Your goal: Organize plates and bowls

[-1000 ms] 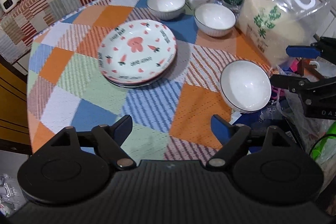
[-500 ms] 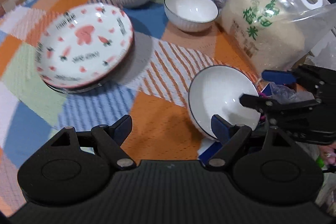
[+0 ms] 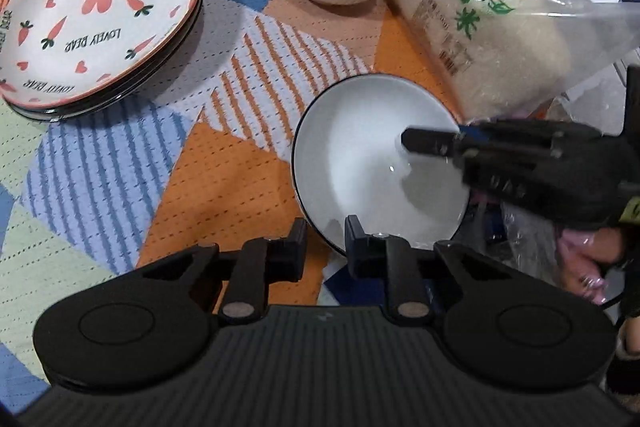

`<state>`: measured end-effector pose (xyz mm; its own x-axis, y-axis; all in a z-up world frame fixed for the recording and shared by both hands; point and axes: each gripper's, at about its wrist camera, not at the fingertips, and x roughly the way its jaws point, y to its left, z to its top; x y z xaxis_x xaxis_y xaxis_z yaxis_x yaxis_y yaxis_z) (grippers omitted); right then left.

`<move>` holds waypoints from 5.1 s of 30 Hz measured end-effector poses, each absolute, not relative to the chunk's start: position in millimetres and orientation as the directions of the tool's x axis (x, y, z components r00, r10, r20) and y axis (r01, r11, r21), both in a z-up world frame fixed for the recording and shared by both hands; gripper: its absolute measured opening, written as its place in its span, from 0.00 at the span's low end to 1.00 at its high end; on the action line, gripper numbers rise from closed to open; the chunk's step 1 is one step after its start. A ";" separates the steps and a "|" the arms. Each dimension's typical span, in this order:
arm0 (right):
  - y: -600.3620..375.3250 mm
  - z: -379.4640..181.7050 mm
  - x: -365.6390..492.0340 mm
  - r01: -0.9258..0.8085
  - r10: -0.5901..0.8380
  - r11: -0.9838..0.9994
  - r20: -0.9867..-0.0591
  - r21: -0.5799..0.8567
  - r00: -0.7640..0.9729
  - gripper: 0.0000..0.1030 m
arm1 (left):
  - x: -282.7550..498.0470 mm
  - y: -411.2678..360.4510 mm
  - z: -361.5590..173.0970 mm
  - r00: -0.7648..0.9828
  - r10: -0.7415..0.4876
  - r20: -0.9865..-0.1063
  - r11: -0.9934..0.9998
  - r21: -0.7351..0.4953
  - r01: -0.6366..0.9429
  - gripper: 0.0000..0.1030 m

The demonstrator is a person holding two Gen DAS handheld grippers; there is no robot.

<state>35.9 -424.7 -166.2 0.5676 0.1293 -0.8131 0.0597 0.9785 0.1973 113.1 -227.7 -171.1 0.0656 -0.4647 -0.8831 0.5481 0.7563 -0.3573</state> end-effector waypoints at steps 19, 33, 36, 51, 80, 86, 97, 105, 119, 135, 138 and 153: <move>-335.6 -147.7 75.4 -0.052 0.288 0.951 -0.810 0.305 0.511 0.12 | 139.5 -113.3 -134.5 0.081 -0.464 -0.882 0.833 -0.404 0.378 0.18; -305.2 -173.8 105.4 -0.025 0.345 0.926 -0.821 0.376 0.455 0.13 | 162.7 -82.3 -150.6 0.074 -0.423 -0.903 0.874 -0.385 0.295 0.18; -307.4 -177.5 108.0 -0.003 0.371 0.909 -0.808 0.416 0.457 0.13 | 163.2 -80.6 -152.3 0.076 -0.415 -0.907 0.879 -0.378 0.290 0.18; -305.3 -138.6 85.5 -0.114 0.265 0.962 -0.753 0.248 0.602 0.34 | 154.6 -83.3 -137.3 0.143 -0.328 -0.934 0.899 -0.262 0.352 0.24; -364.5 -27.7 35.4 -0.325 0.059 0.907 -0.682 -0.269 0.729 0.63 | 133.3 -156.6 -41.0 0.069 -0.327 -0.943 0.787 -0.231 0.572 0.36; -370.2 -42.1 55.7 -0.390 0.051 0.859 -0.703 -0.332 0.710 0.63 | 154.2 -188.1 -31.6 0.084 -0.317 -0.945 0.782 -0.210 0.587 0.43; -388.9 -102.6 107.0 -0.254 0.009 0.941 -0.733 -0.224 0.680 0.60 | 217.0 -227.6 -59.7 0.179 -0.445 -0.877 0.803 -0.302 0.514 0.52; -387.0 -132.6 130.4 -0.148 -0.068 0.961 -0.721 -0.232 0.690 0.56 | 259.2 -268.6 -96.6 0.193 -0.476 -0.858 0.819 -0.353 0.452 0.52; -397.0 -169.2 175.8 -0.089 -0.081 0.979 -0.758 -0.181 0.647 0.29 | 294.5 -320.9 -154.9 0.224 -0.462 -0.858 0.848 -0.353 0.396 0.36; -396.8 -157.6 167.0 -0.183 0.059 0.980 -0.769 -0.077 0.637 0.10 | 291.9 -322.8 -152.3 0.143 -0.511 -0.847 0.795 -0.403 0.454 0.14; -394.5 -152.0 161.4 -0.207 0.099 0.977 -0.773 -0.043 0.627 0.09 | 286.8 -317.0 -146.8 0.129 -0.502 -0.855 0.797 -0.400 0.453 0.15; -362.8 -126.3 137.9 -0.294 0.195 0.955 -0.811 0.029 0.552 0.09 | 260.1 -266.7 -119.5 0.059 -0.519 -0.853 0.800 -0.460 0.385 0.17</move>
<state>137.9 -362.8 -126.3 0.5521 0.1947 -0.8107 -0.2943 0.9553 0.0290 260.1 -266.7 -119.5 0.0593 -0.5187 -0.8529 0.3852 0.8001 -0.4598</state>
